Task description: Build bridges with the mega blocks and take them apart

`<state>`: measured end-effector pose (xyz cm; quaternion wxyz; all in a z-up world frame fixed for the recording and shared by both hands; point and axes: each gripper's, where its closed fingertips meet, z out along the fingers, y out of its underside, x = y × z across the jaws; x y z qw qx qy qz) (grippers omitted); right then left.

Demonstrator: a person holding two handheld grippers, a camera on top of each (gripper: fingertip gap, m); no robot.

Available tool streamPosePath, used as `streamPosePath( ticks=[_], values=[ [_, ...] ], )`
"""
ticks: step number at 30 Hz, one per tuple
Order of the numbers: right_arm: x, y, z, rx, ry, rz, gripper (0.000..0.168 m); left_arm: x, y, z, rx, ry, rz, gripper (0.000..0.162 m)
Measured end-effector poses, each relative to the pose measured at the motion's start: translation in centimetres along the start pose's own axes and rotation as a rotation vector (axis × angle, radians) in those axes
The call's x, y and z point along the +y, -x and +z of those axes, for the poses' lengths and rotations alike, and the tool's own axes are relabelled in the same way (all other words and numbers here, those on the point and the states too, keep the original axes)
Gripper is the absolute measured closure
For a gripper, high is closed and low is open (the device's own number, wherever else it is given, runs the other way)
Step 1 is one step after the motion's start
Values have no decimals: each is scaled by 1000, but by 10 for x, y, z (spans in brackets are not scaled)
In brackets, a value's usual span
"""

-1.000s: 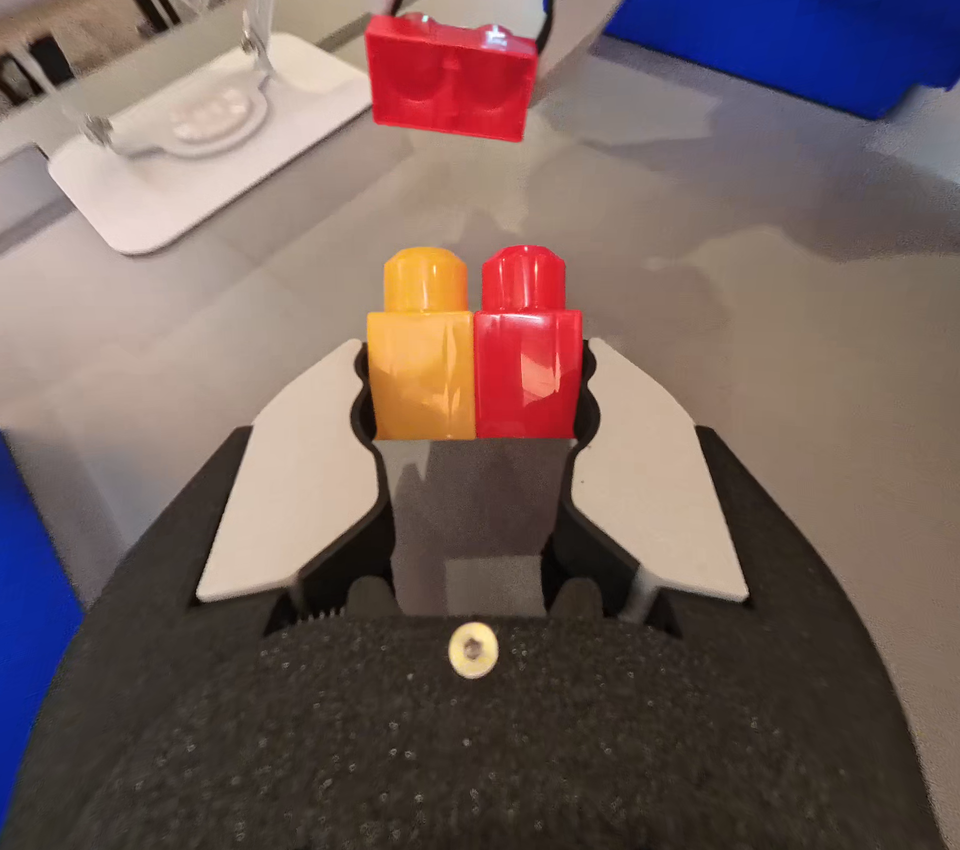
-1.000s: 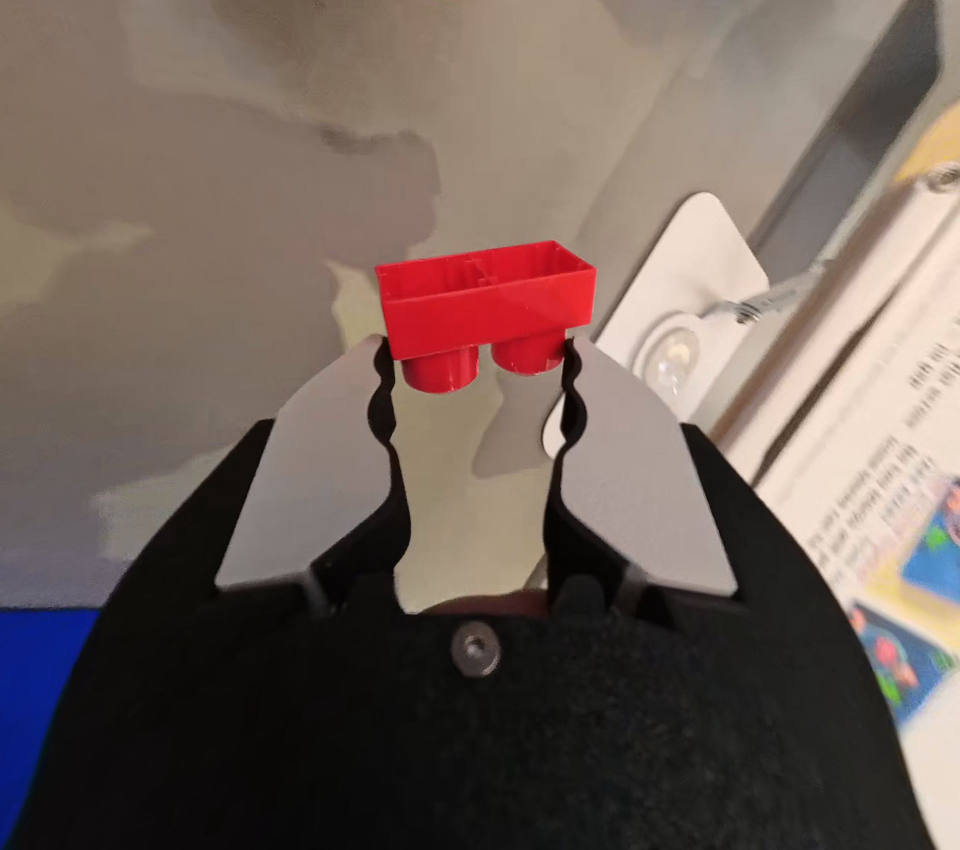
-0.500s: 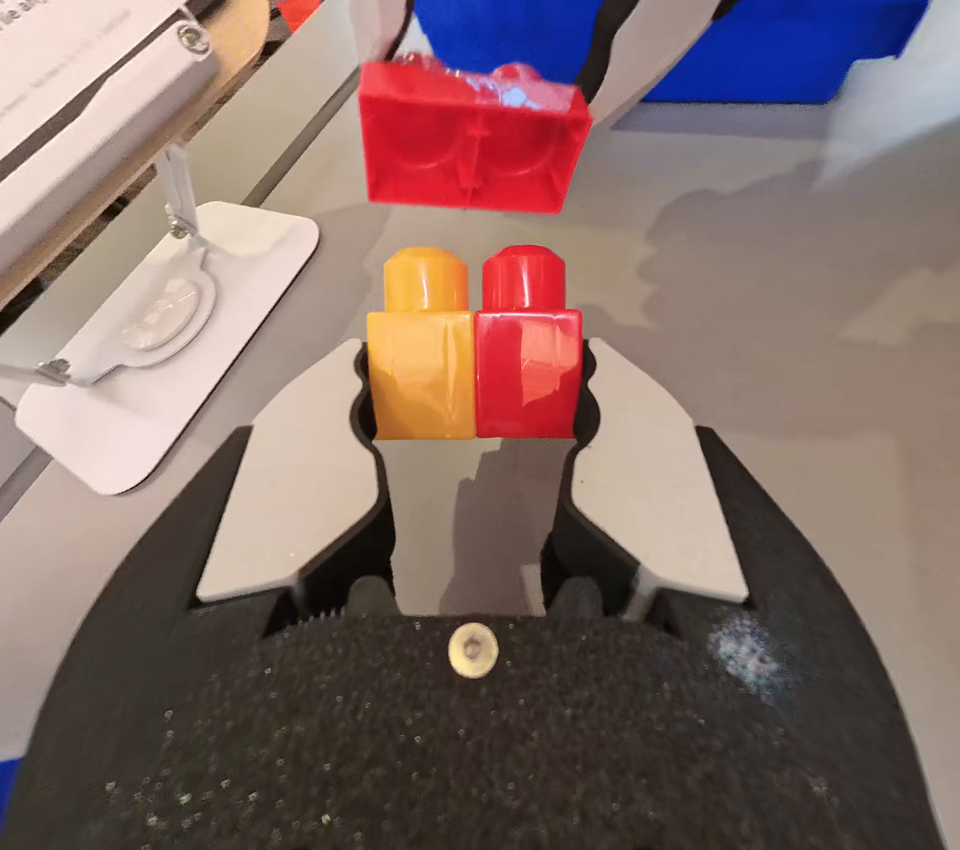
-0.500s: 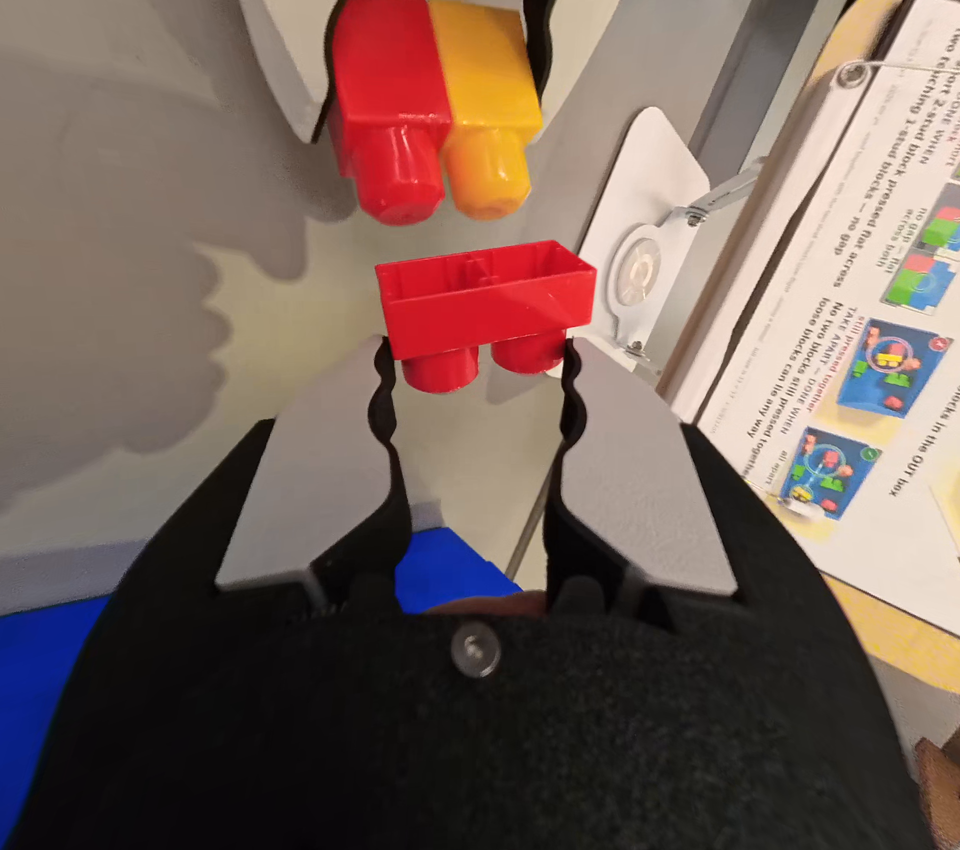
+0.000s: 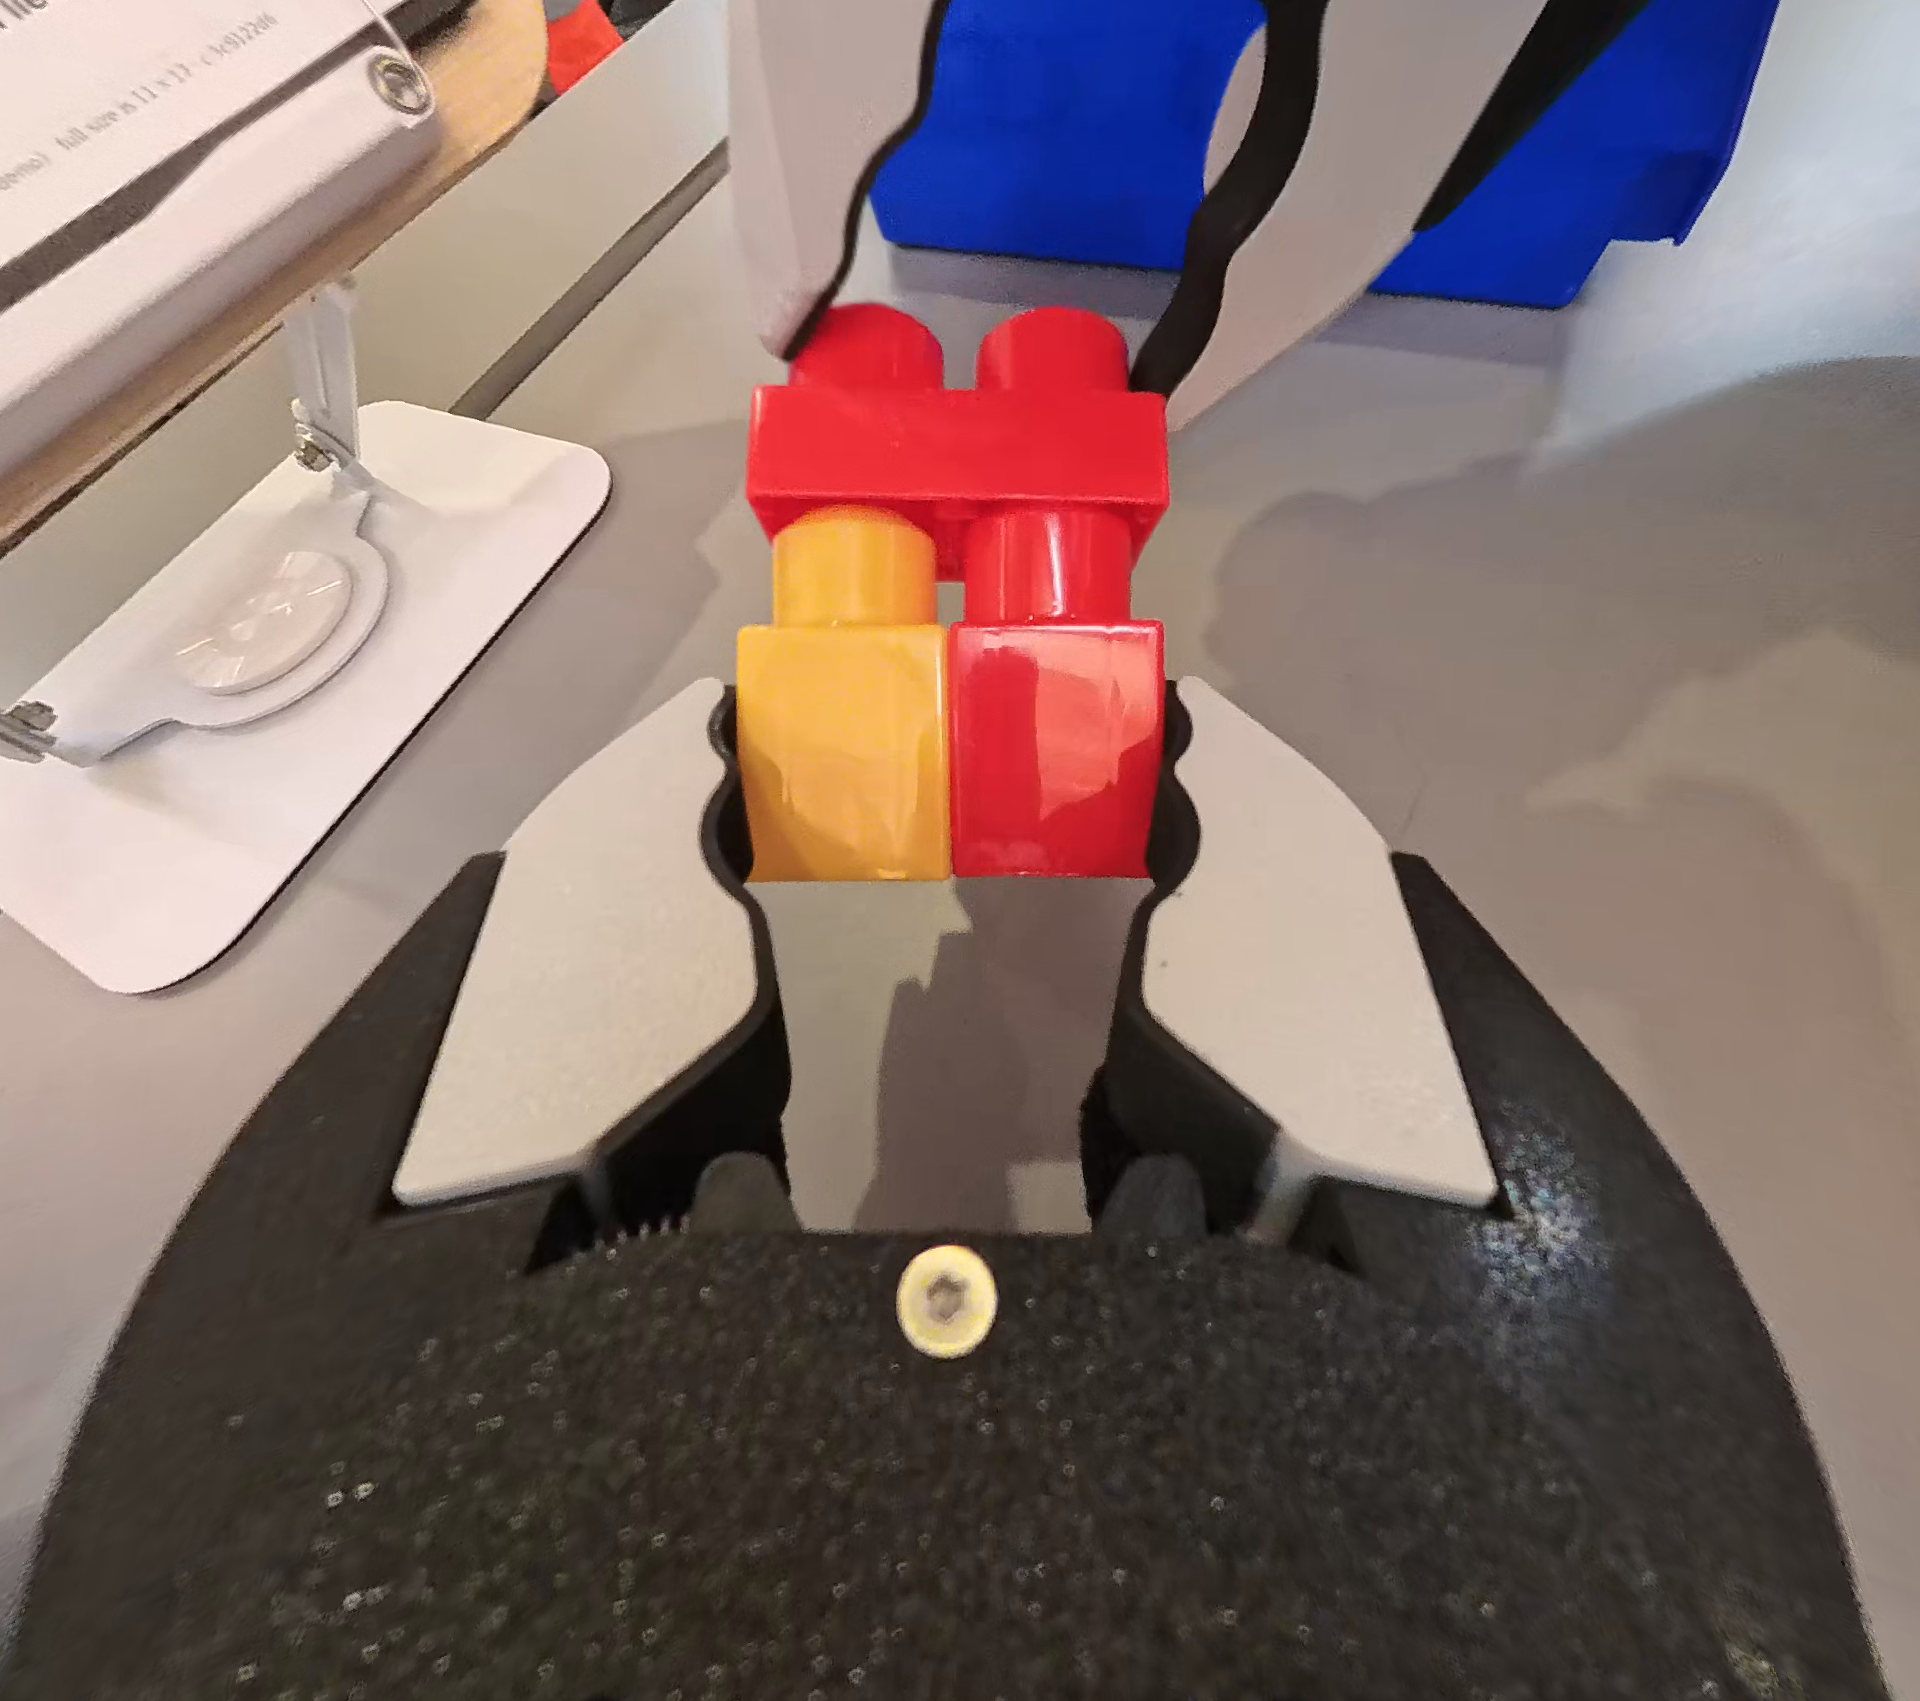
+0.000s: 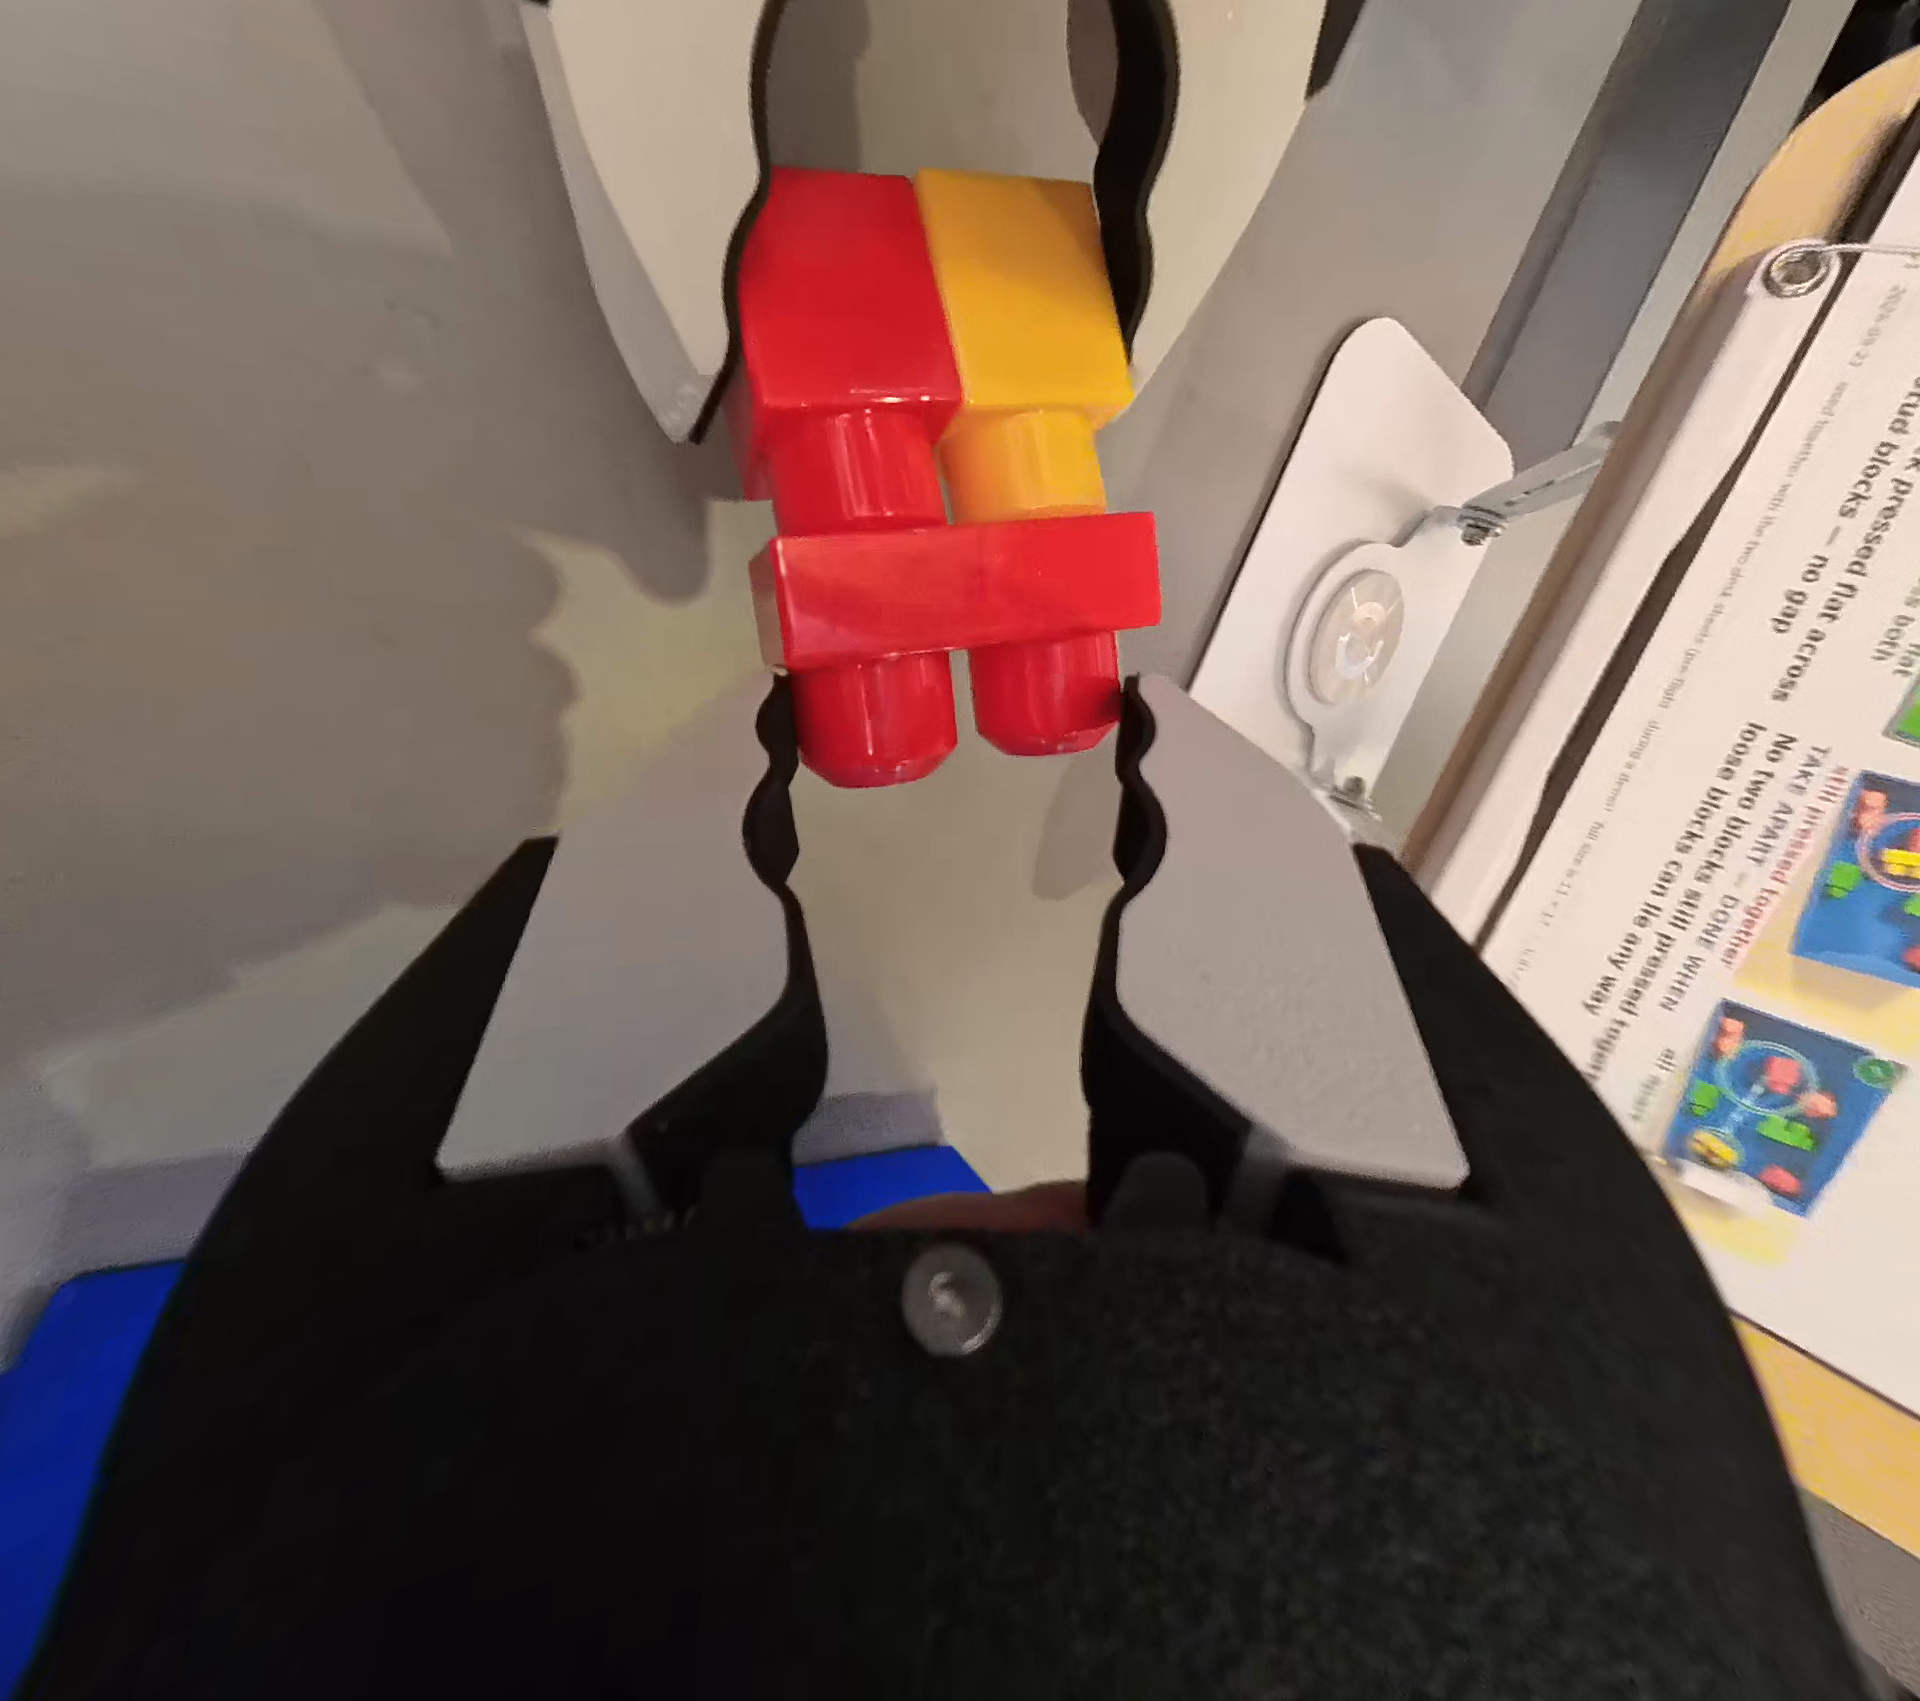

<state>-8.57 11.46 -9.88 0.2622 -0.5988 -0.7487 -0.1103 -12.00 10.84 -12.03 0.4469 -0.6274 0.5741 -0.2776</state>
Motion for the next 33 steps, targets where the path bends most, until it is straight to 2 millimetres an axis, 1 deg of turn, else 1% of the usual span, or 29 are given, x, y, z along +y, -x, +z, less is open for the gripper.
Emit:
streamPosePath(
  ticks=[3, 6, 8, 11, 16, 17, 18, 21, 22, 25, 27, 29, 31, 33],
  values=[
    [-6, 4, -3, -43, -89, 64, 109, 0, -4, -3, 22, -16, -5, 87],
    [-10, 10, -8, -90, -131, 83, 109, -3, -12, -5, 56, -32, 0, 87],
    [-12, 15, -8, -112, -118, 63, 109, -4, -17, -3, 64, -24, 19, 88],
    [-12, 18, -6, -110, -71, 13, 110, 1, -19, 0, 54, -1, 45, 88],
    [-15, 10, -6, -45, -50, -18, 113, 0, -12, -1, 40, -11, -9, 88],
    [-17, 10, -6, -34, -53, -31, 118, 0, -8, -1, 33, -11, -34, 88],
    [-23, 15, -8, -44, -77, -58, 141, 1, -4, -1, 24, -10, -54, 88],
    [-27, 9, -5, 23, -98, -73, 140, 2, 4, -5, -14, -26, -19, 88],
    [-26, 9, -4, 13, -122, -58, 140, 2, 4, -6, -9, -23, -17, 88],
    [-22, 5, -8, 6, -160, -22, 137, 2, 3, -3, 9, -40, -51, 88],
    [-10, -2, -14, 42, -129, 10, 128, 0, 3, -6, -5, -48, -44, 88],
    [5, -5, -26, 68, -122, 57, 126, -4, 4, -10, -3, -79, -69, 88],
    [19, -5, -38, 73, -144, 162, 124, -6, 8, -15, -19, -105, -90, 88],
    [32, -9, -44, 81, -174, 359, 116, -7, 14, -19, -69, -114, -76, 88]
  ],
)
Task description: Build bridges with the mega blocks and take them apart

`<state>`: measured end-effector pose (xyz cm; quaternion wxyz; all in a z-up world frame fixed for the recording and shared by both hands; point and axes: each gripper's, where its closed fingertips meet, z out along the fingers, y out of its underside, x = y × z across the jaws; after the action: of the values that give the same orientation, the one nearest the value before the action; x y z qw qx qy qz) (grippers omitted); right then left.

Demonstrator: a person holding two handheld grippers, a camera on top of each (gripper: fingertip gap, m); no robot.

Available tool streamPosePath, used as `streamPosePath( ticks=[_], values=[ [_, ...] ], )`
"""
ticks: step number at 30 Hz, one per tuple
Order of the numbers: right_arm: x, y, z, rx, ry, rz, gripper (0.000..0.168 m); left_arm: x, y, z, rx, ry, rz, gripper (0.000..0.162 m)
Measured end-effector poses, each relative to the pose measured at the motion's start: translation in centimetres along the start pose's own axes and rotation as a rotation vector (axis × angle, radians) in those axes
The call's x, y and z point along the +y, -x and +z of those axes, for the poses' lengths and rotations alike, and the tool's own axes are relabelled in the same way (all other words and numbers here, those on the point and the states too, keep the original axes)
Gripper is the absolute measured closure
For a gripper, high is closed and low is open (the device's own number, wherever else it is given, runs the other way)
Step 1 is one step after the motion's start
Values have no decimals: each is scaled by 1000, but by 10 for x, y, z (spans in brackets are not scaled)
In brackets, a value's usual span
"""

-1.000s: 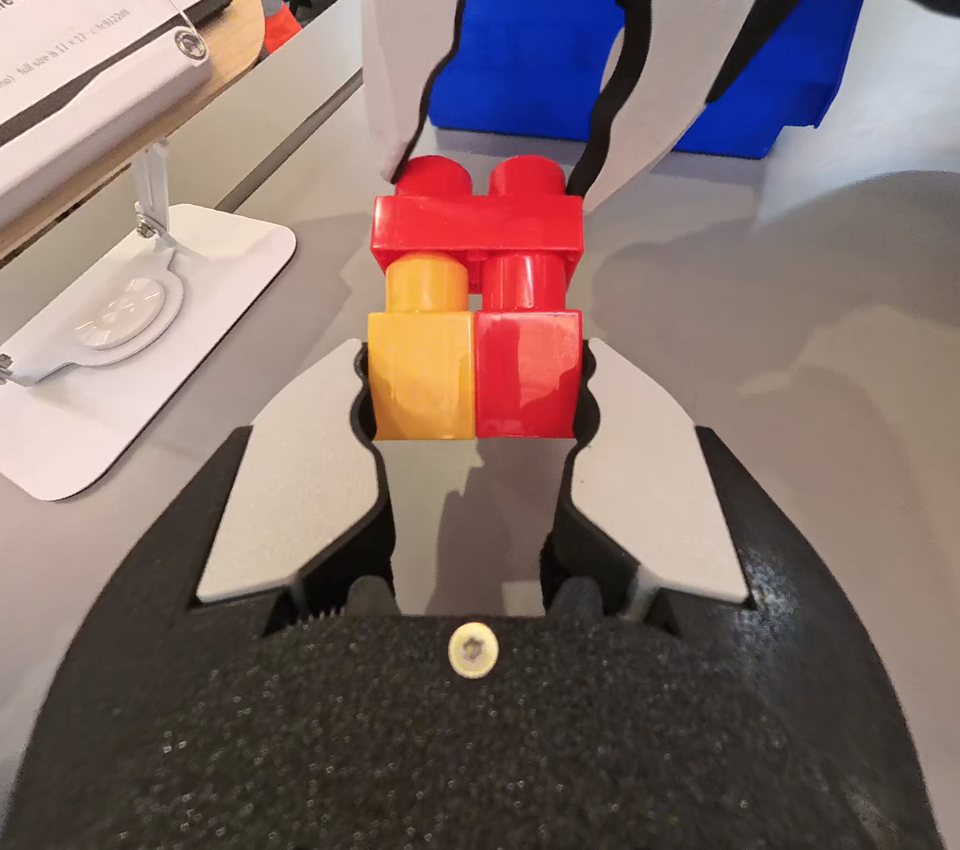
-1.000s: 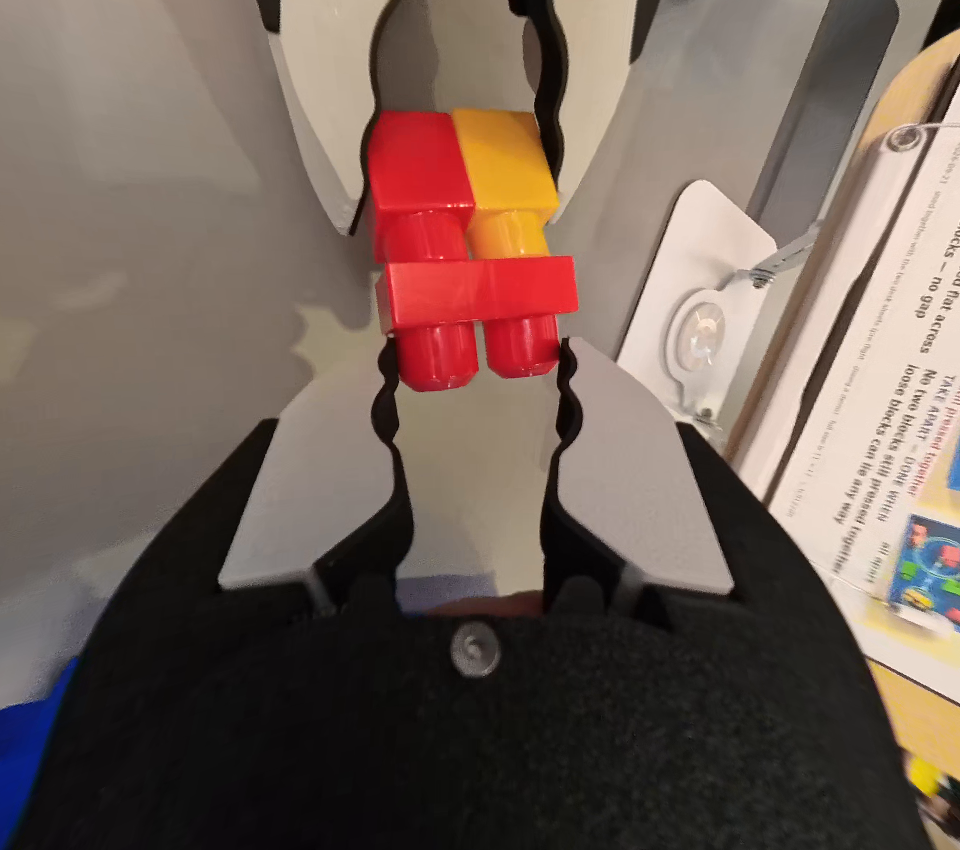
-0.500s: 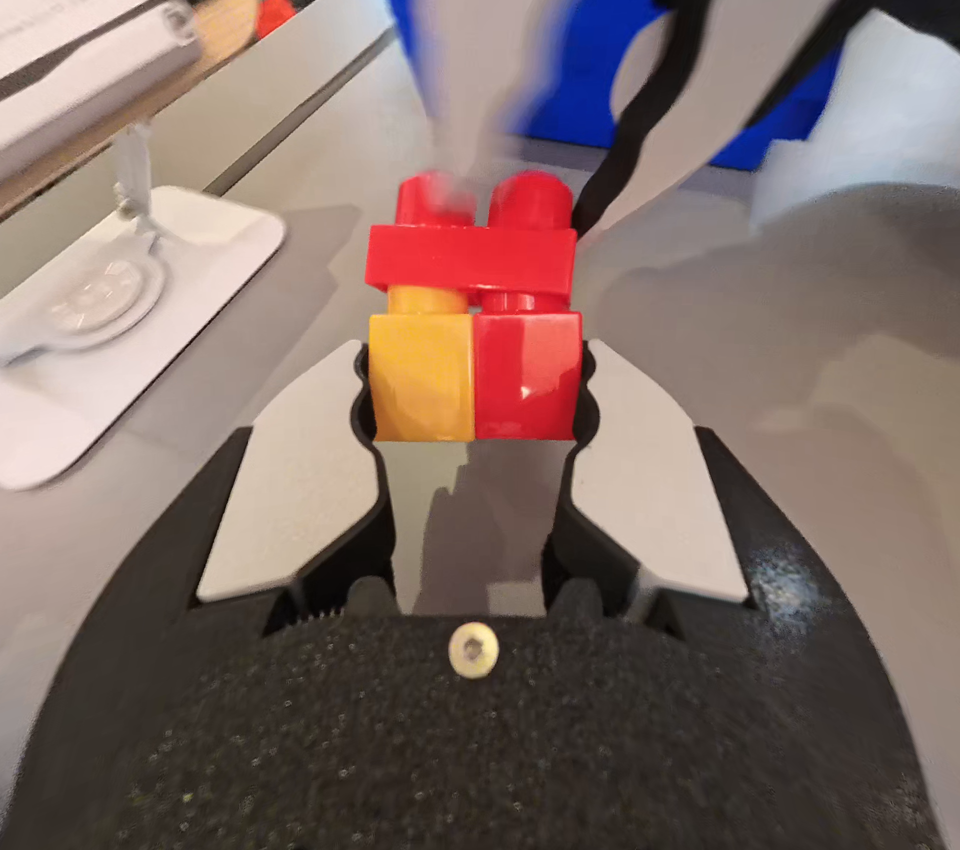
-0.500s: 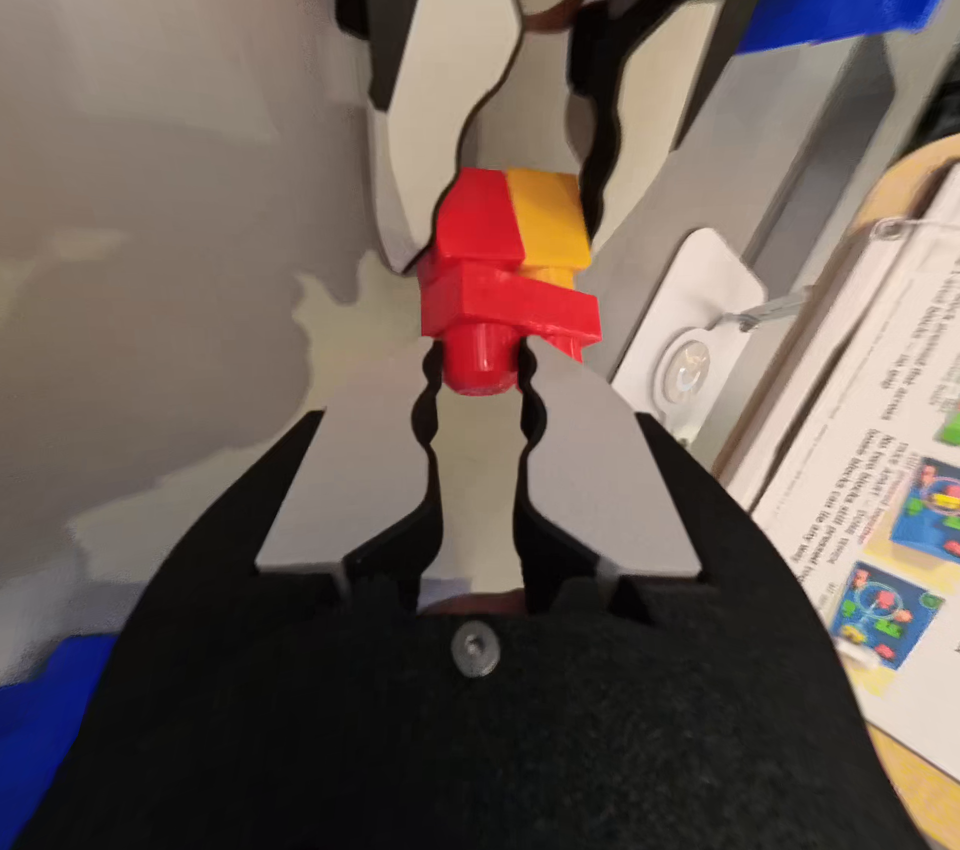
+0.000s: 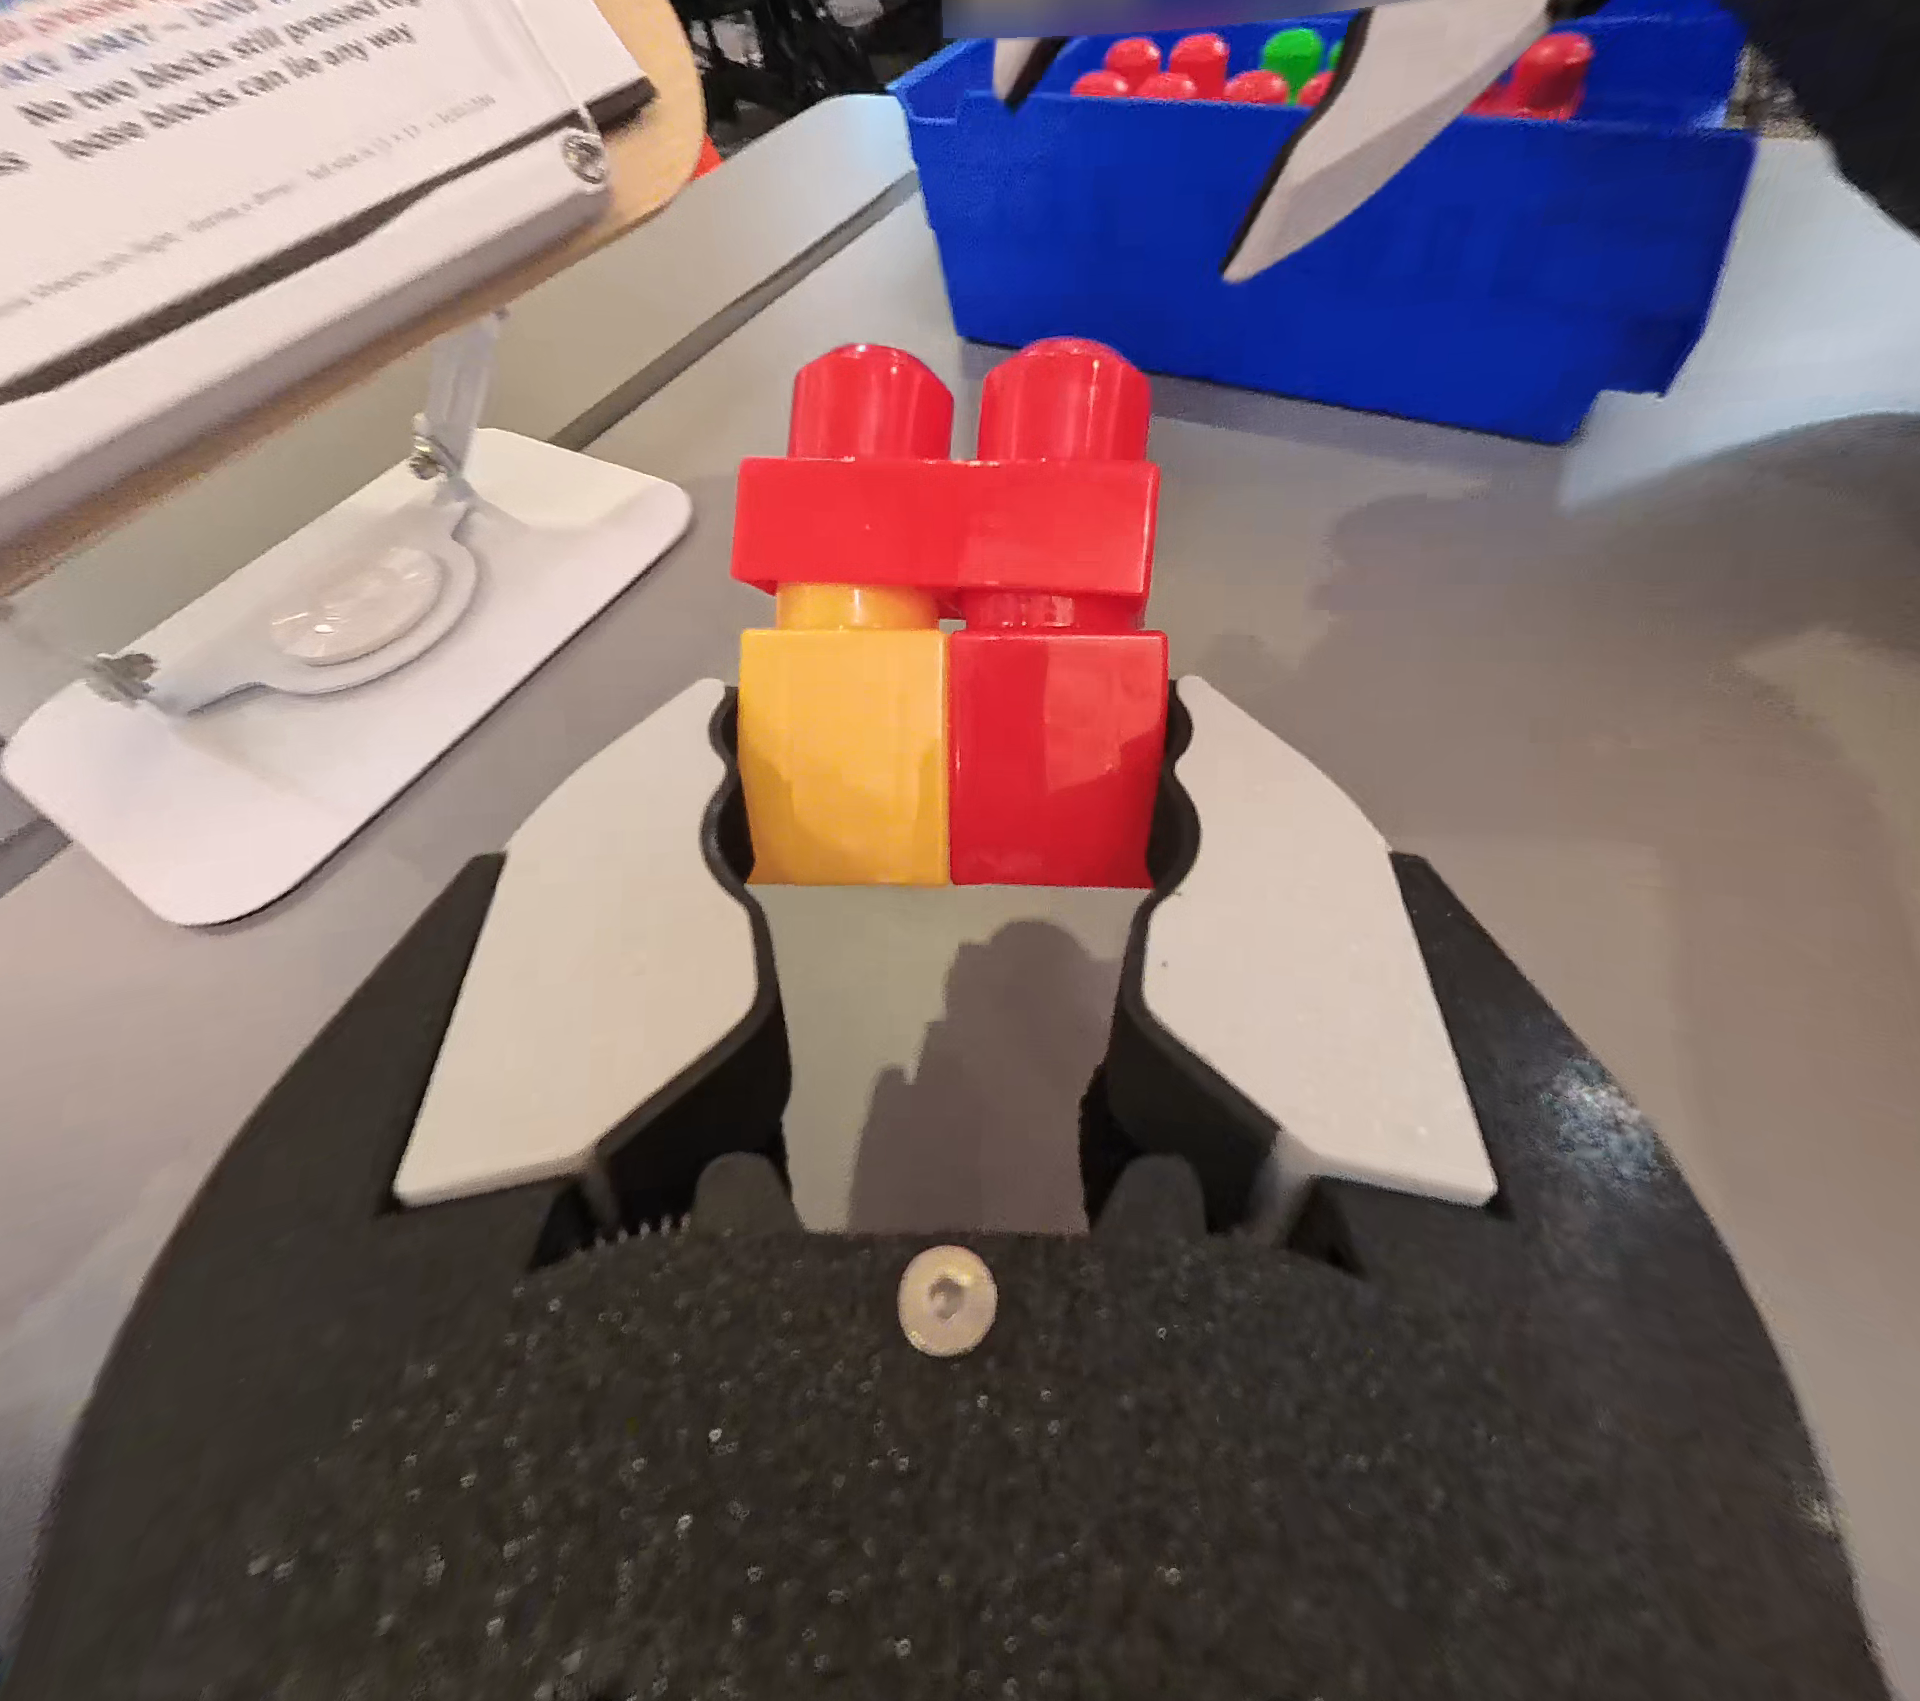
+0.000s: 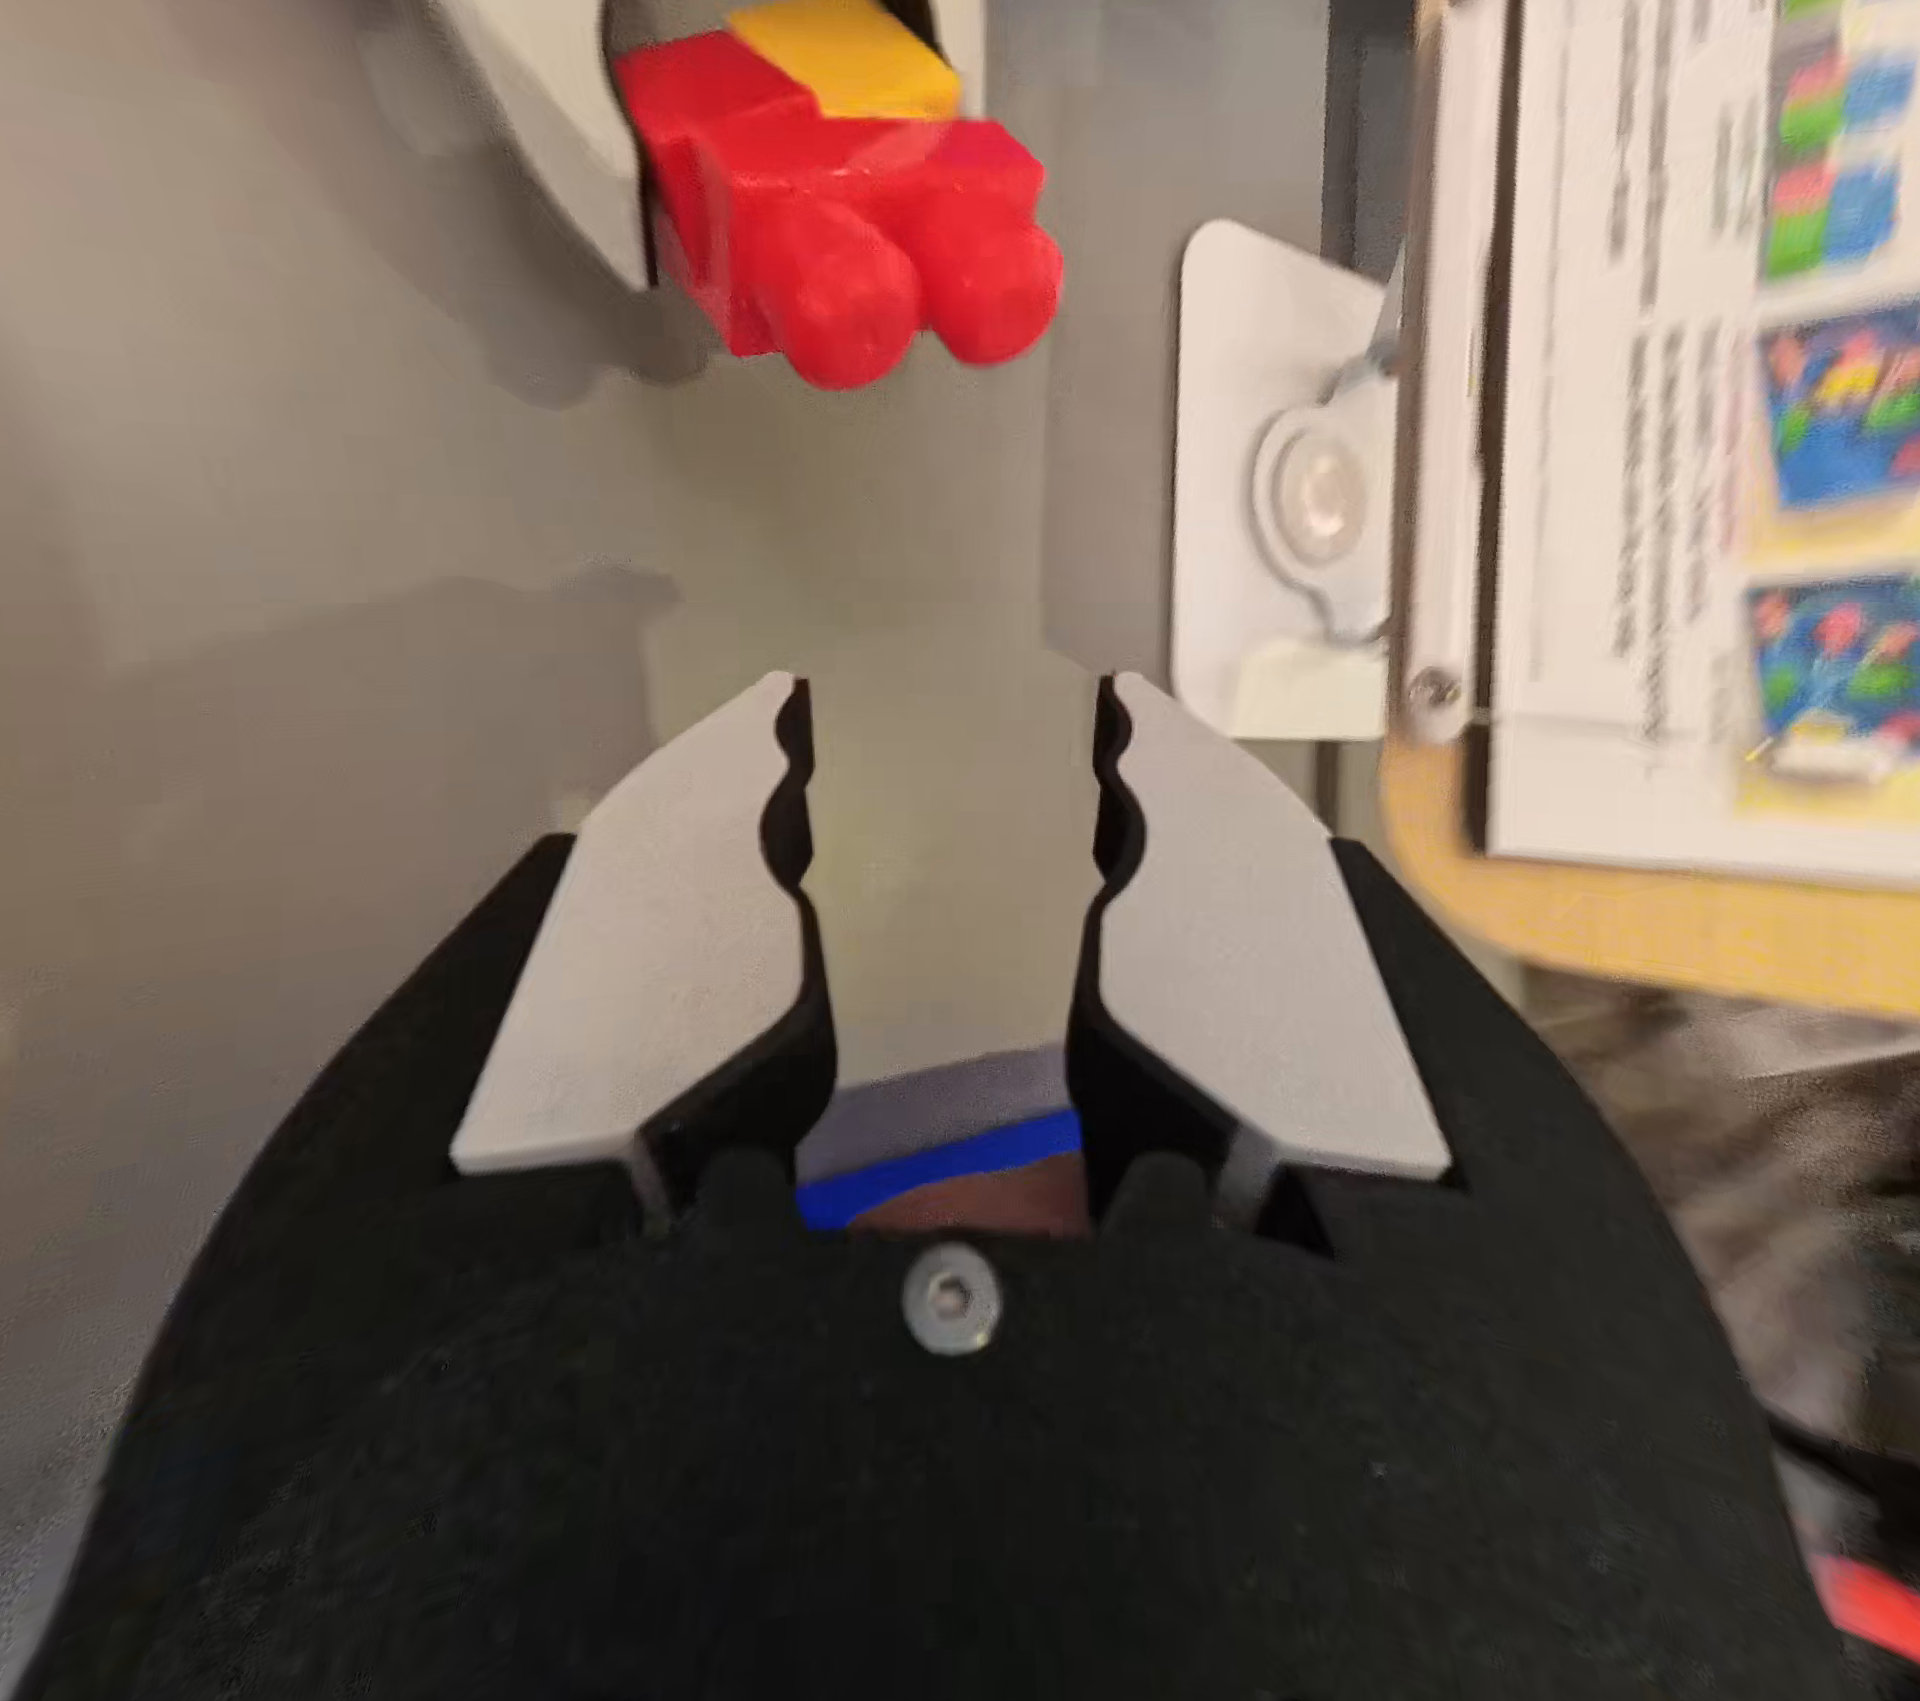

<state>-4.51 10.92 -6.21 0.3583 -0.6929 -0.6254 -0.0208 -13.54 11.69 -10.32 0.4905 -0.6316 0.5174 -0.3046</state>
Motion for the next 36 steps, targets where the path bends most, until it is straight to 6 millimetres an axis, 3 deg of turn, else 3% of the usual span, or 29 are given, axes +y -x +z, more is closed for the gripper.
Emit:
streamPosePath(
  ticks=[4, 8, 12, 19, 24, 26, 32, 36],
  values=[
    [-23, 6, -14, -199, -292, 585, 108, -13, -2, -7, -33, -51, 36, 88],
    [-54, 11, -25, -586, -610, 1195, 101, -37, -11, -19, -31, -123, 66, 88],
    [-73, 6, -24, -880, -909, 1592, 90, -52, -15, -30, -25, -177, 74, 88],
    [-102, 33, -4, -1195, -1025, 1563, 80, -57, -18, -38, 26, -217, 43, 88],
    [-123, 43, -8, -1304, -1013, 1418, 69, -56, -22, -39, 61, -227, 51, 88],
    [-125, 41, -11, -1320, -1026, 1393, 66, -58, -20, -41, 69, -240, 41, 88],
    [-123, 42, 5, -1297, -979, 1381, 74, -51, -20, -34, 47, -211, 75, 88],
    [-119, 36, 0, -1342, -1070, 1391, 73, -57, -21, -38, 51, -232, 66, 88]
  ],
)
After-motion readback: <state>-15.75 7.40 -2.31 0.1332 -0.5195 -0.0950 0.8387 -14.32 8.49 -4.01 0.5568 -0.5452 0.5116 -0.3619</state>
